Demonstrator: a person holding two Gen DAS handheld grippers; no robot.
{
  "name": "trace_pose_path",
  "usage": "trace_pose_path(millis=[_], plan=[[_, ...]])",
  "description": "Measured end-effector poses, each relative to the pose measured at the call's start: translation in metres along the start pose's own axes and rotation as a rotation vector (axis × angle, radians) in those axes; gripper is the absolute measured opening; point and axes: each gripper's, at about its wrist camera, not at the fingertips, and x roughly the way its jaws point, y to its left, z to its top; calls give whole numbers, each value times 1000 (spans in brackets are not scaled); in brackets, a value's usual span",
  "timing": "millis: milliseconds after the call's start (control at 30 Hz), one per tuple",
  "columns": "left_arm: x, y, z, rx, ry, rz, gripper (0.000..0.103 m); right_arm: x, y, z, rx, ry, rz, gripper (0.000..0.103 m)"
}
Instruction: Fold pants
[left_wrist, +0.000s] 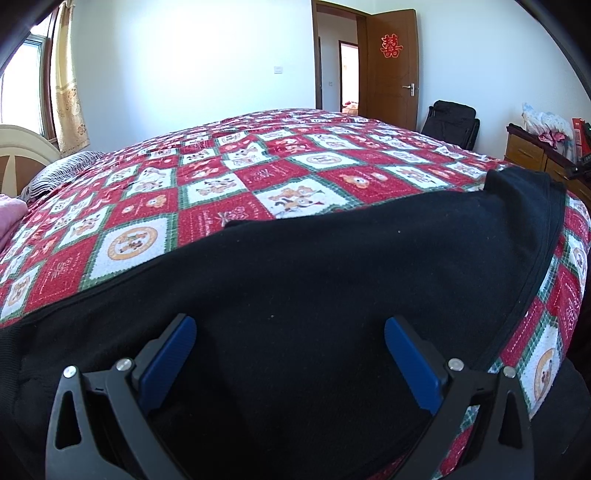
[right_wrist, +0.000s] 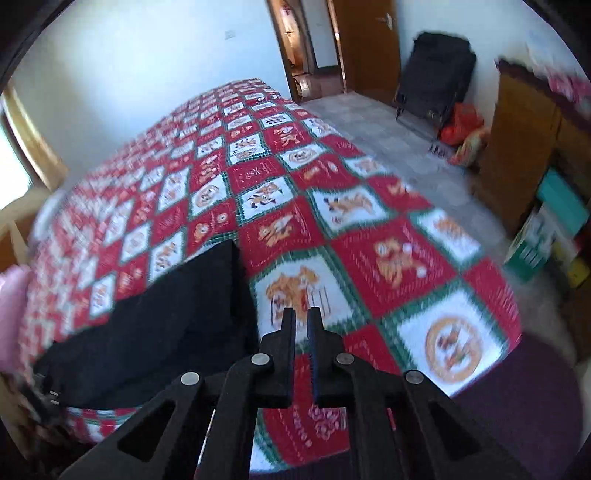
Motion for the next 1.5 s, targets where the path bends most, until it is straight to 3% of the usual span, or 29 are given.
trace_pose_path(millis=[100, 200, 267, 333, 467, 533, 567, 600, 633, 833, 933, 1000, 1067, 1100, 1133, 1200, 1300, 1400, 1500], plan=[[1, -1, 0, 3, 4, 5, 103, 4, 2, -1, 78, 6, 133, 32], [1, -1, 0, 4, 4, 6, 103, 15, 30, 3, 48, 15, 189, 33], [1, -1, 0, 4, -1, 5, 103, 26, 50, 4, 12, 33, 170, 33], [0, -1, -1, 3, -5, 3, 103, 43, 61, 8, 3, 57, 89, 33], [0, 0, -2, 2, -12, 0, 103, 69, 64, 11, 3, 100, -20, 33], [0, 0, -3, 3, -14, 1, 103, 73, 67, 12, -28, 95, -33, 32], [0, 0, -3, 2, -14, 0, 103, 71, 70, 11, -51, 90, -29, 30], [0, -1, -3, 2, -14, 1, 103, 68, 72, 10, -80, 83, -29, 15], [0, -1, -3, 2, -14, 1, 103, 62, 79, 8, -124, 70, -34, 6], [-1, -1, -3, -2, -15, -5, 103, 17, 88, -10, -240, -19, -42, 0], [-1, -1, -2, -3, -17, -6, 103, 10, 66, -17, -218, -25, -107, 0], [-2, 0, -2, -3, -14, -6, 103, 10, 50, -18, -151, -23, -65, 1], [-2, 0, -2, -3, -12, -6, 103, 14, 41, -13, -78, -13, 1, 9], [-2, 1, -2, -3, -12, -6, 103, 15, 42, -11, -74, -15, 10, 47], [-2, 1, -2, -4, -13, -7, 103, 18, 44, -9, -65, -30, 16, 70], [-2, 0, -2, -4, -14, -7, 103, 27, 50, -3, -59, -26, 41, 70], [-2, 0, -2, -5, -15, -8, 103, 46, 59, 5, -70, -7, 10, 68], [-2, 0, -2, -7, -18, -14, 103, 65, 66, 9, -91, 37, -9, 44], [-2, 0, -2, -8, -19, -14, 103, 71, 77, 6, -159, 60, -47, 8]])
